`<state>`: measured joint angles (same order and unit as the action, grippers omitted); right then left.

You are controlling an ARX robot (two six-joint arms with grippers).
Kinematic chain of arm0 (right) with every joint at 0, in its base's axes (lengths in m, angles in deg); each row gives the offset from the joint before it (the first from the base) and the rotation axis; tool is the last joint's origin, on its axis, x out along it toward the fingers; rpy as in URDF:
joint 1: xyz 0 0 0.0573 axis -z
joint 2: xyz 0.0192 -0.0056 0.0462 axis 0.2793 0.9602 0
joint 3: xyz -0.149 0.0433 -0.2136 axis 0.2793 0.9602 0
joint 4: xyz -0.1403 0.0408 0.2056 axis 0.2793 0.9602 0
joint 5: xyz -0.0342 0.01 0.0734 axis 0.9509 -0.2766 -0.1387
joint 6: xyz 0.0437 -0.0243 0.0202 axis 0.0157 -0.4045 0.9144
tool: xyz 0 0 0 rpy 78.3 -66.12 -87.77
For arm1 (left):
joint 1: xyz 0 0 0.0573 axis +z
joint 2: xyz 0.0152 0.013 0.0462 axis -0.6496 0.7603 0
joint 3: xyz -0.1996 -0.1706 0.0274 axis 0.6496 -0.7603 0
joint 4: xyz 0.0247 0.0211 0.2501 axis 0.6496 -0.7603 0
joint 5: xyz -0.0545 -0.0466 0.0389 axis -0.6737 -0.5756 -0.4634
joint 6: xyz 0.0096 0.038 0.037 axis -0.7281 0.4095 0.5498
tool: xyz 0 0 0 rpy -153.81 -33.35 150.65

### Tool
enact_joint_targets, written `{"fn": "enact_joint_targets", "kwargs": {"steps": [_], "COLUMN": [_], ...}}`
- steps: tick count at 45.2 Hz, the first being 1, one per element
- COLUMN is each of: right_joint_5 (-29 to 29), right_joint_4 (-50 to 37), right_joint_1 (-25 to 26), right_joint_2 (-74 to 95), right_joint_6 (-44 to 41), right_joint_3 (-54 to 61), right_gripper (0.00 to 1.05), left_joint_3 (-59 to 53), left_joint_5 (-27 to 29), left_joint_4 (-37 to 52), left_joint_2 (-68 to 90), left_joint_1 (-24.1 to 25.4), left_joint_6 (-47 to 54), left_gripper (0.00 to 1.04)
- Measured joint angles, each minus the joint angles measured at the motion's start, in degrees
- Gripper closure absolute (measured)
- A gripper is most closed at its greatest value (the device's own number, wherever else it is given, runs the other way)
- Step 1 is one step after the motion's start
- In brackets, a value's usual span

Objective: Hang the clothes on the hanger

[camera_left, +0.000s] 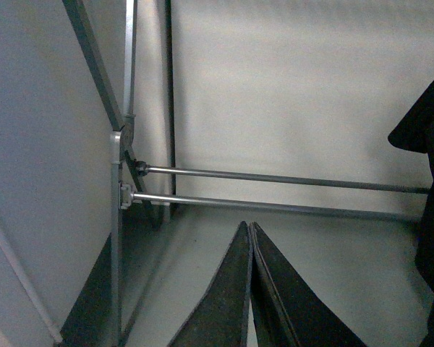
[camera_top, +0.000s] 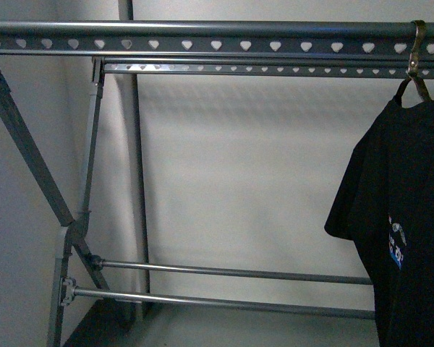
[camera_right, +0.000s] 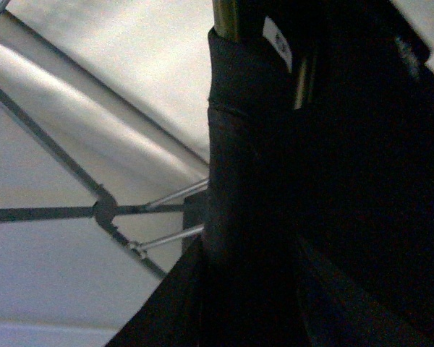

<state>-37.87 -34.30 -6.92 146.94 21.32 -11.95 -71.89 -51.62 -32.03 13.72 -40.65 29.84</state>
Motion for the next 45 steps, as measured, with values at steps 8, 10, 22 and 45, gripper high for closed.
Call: {"fn": "enact_joint_targets", "kwargs": {"steps": [8,10,22,45], "right_joint_5": [7.72,7.48,13.86,15.26], "right_joint_4": [-18.29,-21.14,-1.2,-1.33], "right_joint_1": [4.33,5.14,-8.31,-9.09], "right_joint_2": [-16.72,-20.15,-67.87,-79.76], "right_joint_6": [-7.37,-9.09,-27.45,-29.57], "right_joint_3": [19.28,22.18,46.53,62.75], "right_gripper": [0.29,0.23,0.32,1.02], "left_joint_3": [-1.09,-1.84,-1.88,-1.88], "left_joint_5": [0.0,0.0,0.04,-0.02], "left_joint_4": [-1.88,-1.25,-5.79,-16.5], "left_joint_2": [-3.13,-3.67,-8.94,-19.41], "left_joint_1": [0.0,0.0,0.0,0.0], "left_joint_6": [0.0,0.02,0.15,0.17], "left_gripper": [1.01,1.01,1.01,1.01]}}
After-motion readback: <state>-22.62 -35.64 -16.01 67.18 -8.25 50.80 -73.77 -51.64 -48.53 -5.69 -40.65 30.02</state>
